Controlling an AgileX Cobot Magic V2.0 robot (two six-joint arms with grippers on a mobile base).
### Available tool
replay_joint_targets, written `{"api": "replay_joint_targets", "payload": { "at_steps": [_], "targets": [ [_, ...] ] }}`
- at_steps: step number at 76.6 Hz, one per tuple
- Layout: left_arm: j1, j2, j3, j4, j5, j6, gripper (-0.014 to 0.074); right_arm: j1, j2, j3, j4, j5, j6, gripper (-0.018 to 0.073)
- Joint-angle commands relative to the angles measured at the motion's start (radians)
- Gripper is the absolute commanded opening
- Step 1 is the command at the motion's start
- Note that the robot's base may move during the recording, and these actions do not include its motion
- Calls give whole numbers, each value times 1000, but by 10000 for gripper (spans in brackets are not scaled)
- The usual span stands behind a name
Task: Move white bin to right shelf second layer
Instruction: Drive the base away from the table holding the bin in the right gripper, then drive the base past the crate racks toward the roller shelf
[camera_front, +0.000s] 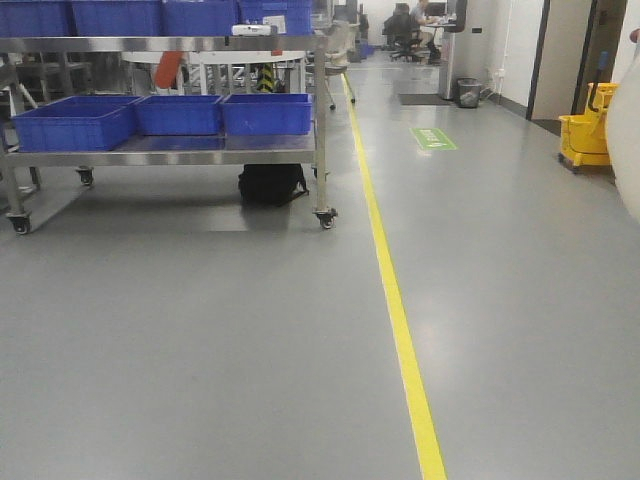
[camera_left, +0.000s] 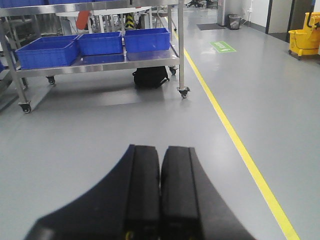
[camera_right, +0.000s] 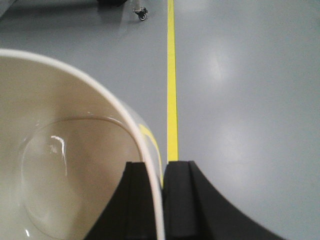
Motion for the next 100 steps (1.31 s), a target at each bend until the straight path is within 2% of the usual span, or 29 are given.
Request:
{"api": "replay_joint_targets", "payload": {
  "at_steps": [1, 100],
  "targets": [
    [-3, -14, 37, 0, -86, -5, 85, -7, 2, -32, -6, -92, -3, 29],
    [-3, -14, 37, 0, -86, -5, 85, -7, 2, -32, -6, -92, -3, 29]
  ]
}}
